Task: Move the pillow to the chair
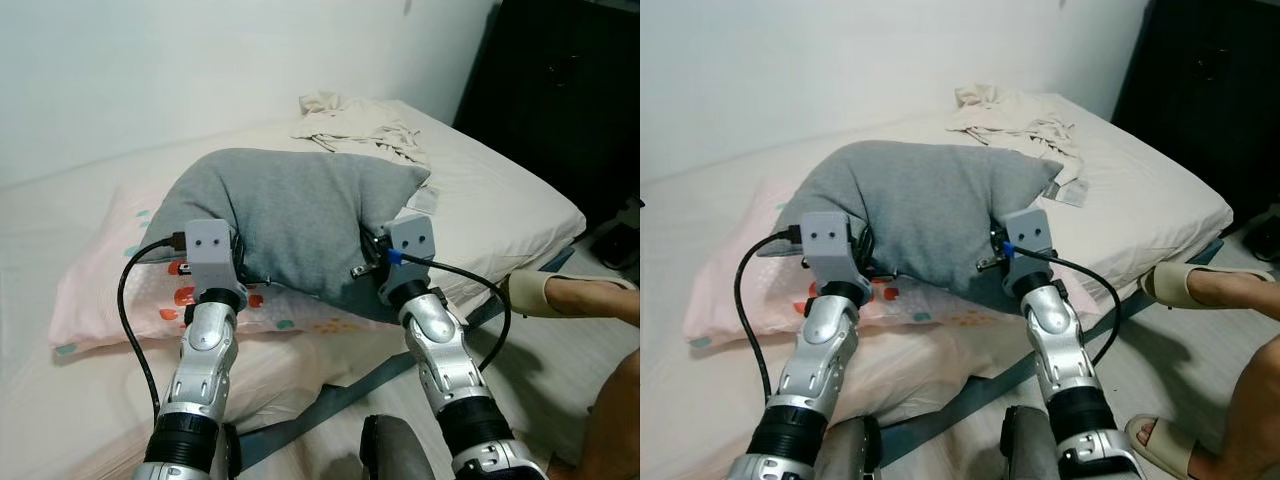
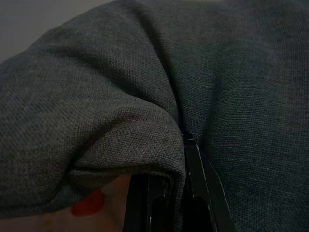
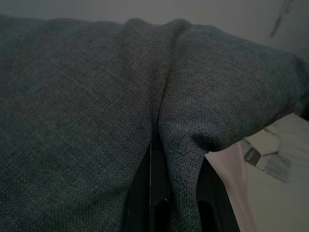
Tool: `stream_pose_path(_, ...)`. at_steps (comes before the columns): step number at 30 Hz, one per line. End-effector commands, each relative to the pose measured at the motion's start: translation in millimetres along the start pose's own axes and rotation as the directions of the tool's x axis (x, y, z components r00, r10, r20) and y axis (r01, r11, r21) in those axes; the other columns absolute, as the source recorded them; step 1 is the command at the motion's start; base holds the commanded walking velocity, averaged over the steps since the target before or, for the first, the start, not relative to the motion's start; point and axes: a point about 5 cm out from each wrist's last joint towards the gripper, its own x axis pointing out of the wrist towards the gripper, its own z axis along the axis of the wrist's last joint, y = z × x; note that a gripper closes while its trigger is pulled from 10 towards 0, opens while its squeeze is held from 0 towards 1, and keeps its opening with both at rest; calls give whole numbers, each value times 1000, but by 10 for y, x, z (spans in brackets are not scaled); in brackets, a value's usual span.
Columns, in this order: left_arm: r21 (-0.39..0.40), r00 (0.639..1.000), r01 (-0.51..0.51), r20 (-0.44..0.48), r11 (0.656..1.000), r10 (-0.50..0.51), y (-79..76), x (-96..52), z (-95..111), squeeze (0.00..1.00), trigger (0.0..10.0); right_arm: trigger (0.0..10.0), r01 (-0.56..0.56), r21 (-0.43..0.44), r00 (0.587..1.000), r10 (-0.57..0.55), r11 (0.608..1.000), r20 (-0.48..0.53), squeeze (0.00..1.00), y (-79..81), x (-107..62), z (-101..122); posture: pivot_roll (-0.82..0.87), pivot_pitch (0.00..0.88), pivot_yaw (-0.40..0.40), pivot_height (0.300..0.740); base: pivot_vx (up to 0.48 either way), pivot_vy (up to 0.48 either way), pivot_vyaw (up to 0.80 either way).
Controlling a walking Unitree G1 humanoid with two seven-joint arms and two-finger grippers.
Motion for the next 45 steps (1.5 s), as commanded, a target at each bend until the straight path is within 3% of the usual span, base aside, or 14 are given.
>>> stream_pose_path(1,29,996,79,32,996,-80,-145,-13,71,0,10000,10000,-54,-1,996,54,999,73,0,134,58,157,-6,40,-13,621,0,0,0)
stream_pose_path(29,62,996,83,29,995,-85,-69,-6,109,0,10000,10000,-37,17,999,37,999,38,0,146,1,92,8,54,-1,740,0,0,0)
stream_pose_path(37,60,996,82,20,995,-83,-41,10,101,0,10000,10000,-35,20,999,34,999,38,0,157,-7,88,7,55,1,740,0,0,0)
stream_pose_path(44,56,995,93,-53,994,-90,11,14,-54,0,10000,10000,-39,81,988,50,996,-143,0,183,-101,-263,7,56,5,740,0,0,0)
stream_pose_path(45,54,987,94,-137,994,-86,61,-89,-284,0,10000,10000,-64,65,964,78,996,-253,0,228,-242,-527,4,67,1,740,0,0,0)
